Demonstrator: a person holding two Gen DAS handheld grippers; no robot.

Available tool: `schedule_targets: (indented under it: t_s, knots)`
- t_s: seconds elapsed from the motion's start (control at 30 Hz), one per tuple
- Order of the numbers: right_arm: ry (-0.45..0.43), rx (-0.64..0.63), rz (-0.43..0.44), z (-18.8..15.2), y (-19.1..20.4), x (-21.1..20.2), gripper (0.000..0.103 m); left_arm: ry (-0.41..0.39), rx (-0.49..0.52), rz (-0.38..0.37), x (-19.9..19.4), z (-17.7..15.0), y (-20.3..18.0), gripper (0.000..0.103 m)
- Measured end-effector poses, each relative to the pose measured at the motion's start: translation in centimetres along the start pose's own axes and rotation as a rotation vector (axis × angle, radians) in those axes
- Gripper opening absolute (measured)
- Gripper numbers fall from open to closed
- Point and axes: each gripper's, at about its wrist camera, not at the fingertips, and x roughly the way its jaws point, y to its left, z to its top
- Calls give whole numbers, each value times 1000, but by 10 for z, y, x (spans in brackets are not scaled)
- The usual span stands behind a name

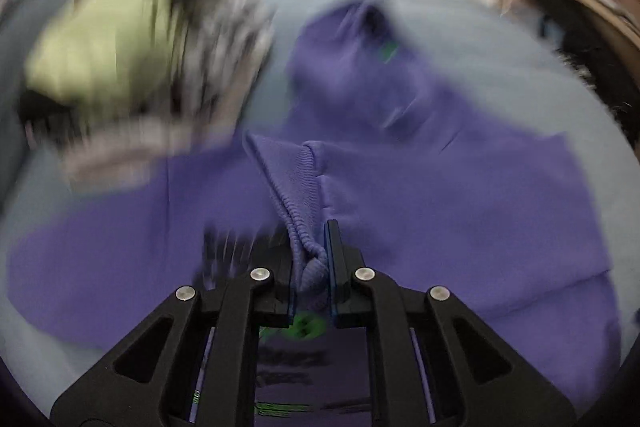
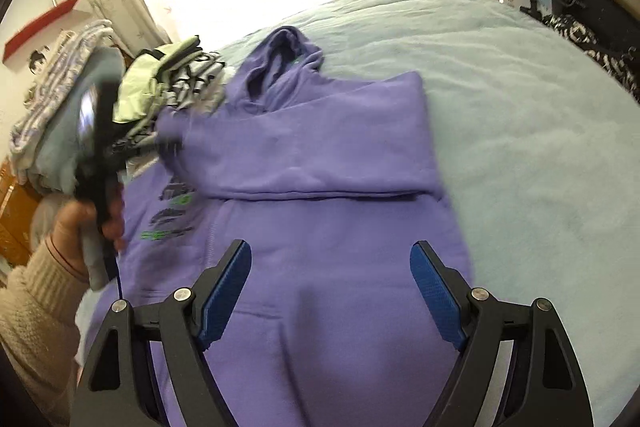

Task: Fold large clothes
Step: 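Lift the cuff and lay it flatter across the chest with the left gripper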

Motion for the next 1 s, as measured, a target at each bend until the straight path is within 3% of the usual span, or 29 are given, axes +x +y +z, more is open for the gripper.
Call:
schedule_targets:
  t_s: [0.07, 0.13, 0.23, 0.43, 0.57, 0.67, 0.7, 0.77, 0.8, 0.83, 0.93, 1.0]
  knots:
    - [17, 10, -24, 10, -9, 6, 91, 77, -81, -23, 28, -9, 23, 10]
    - [40, 41, -17, 25, -22, 16, 92, 50, -174, -121, 31, -13, 43, 13]
    - [61, 96, 7, 54, -44, 30, 92, 78, -211, -191, 35, -6, 54, 14]
    - [103, 187, 24, 121, -82, 90, 92, 160, -212, -235, 45, 3, 47, 16]
    - [133, 240, 13, 154, -102, 145, 92, 129, -155, -227, 37, 2, 38, 16]
    - [156, 295, 51, 170, -115, 180, 92, 100, -143, -284, 24, 2, 43, 16]
    - [163, 304, 61, 175, -118, 190, 92, 101, -149, -311, 21, 1, 47, 19]
    - [179, 313, 75, 179, -121, 205, 92, 110, -167, -392, 17, 2, 54, 38]
    - [186, 312, 83, 179, -122, 210, 92, 109, -182, -440, 14, 1, 59, 56]
    - [189, 306, 85, 179, -121, 214, 92, 104, -191, -461, 12, 1, 62, 67]
    - [177, 269, 79, 180, -114, 225, 88, 82, -221, -512, 12, 1, 69, 70]
    - [172, 262, 77, 179, -108, 232, 76, 87, -238, -508, 18, 3, 70, 70]
